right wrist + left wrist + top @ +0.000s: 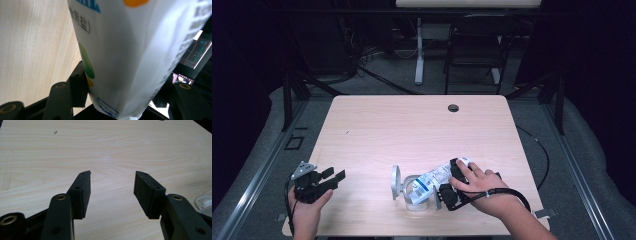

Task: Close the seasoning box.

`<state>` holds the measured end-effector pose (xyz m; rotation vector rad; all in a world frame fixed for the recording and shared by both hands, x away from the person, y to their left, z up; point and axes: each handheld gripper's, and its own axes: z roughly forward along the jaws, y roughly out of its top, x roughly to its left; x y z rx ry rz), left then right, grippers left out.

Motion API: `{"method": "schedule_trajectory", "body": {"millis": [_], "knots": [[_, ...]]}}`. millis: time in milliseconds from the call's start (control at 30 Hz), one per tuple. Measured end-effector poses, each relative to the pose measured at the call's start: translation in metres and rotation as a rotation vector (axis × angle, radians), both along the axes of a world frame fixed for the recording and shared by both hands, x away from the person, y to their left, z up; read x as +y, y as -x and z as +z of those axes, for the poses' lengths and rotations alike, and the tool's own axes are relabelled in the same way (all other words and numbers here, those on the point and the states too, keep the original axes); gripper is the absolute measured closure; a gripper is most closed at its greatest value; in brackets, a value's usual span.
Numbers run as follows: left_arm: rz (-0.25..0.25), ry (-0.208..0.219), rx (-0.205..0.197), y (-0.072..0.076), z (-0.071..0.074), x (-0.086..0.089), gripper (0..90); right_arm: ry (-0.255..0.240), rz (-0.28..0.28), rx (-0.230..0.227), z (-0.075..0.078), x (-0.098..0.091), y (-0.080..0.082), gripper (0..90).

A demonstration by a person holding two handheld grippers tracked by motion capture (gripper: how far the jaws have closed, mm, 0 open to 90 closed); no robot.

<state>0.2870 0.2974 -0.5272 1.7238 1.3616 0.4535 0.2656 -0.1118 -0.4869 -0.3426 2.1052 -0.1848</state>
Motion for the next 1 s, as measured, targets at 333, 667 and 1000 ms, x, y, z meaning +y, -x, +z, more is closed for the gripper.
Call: {"method": "schedule_trajectory", "body": {"millis": [333,667,1000], "knots": [[0.001,-0.001,0.007,-0.0001,-0.0008,0.0010,48.0,0.001,-0.002,0.001,0.0000,0.0001,0.0002,42.9],[0.004,0.003,0.005,-0.0002,-0.0013,0.0012,48.0,0.005,-0.003,0.004,0.0006,0.0005,0.0003,42.9],[0.002,0.003,0.003,-0.0002,-0.0013,0.0011,48.0,0.008,-0.002,0.005,0.0009,0.0006,0.0004,42.9]]}}
